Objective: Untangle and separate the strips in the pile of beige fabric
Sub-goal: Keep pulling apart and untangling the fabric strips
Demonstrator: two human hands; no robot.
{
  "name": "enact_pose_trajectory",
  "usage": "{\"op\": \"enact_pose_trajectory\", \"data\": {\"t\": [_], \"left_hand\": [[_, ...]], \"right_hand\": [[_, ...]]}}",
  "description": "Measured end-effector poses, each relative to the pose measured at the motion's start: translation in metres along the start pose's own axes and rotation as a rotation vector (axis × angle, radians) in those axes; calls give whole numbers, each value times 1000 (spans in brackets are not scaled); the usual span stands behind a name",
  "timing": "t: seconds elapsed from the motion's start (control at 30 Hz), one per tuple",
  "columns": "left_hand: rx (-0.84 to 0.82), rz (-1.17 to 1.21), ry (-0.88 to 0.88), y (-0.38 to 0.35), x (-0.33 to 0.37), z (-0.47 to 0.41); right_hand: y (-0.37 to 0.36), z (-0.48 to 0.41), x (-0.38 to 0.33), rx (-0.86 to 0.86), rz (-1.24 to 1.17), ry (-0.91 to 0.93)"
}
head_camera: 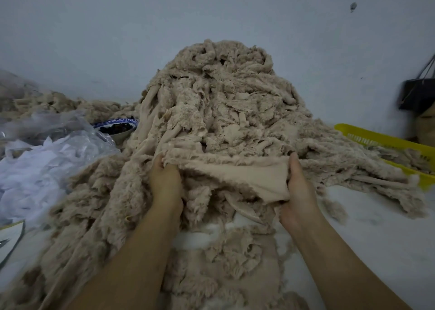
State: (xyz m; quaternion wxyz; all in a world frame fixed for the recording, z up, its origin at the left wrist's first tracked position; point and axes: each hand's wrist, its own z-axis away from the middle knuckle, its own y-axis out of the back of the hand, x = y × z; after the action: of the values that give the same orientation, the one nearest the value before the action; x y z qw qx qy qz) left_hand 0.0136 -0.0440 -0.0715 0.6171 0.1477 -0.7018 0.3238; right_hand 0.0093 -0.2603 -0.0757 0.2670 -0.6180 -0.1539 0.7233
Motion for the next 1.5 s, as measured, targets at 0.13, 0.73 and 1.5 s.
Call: {"op": "enact_pose_trajectory", "data": {"t": [0.13, 0.73, 1.5], "left_hand": [[-35, 175, 119, 3, 5, -3], [-666, -581, -593, -26, -7, 50], [-26, 249, 33, 0, 21, -3]], "right_hand": [[1, 3, -3, -31, -10, -5], [-18, 8, 17, -60, 258, 253], [-4, 6, 12, -121, 952, 329]]}}
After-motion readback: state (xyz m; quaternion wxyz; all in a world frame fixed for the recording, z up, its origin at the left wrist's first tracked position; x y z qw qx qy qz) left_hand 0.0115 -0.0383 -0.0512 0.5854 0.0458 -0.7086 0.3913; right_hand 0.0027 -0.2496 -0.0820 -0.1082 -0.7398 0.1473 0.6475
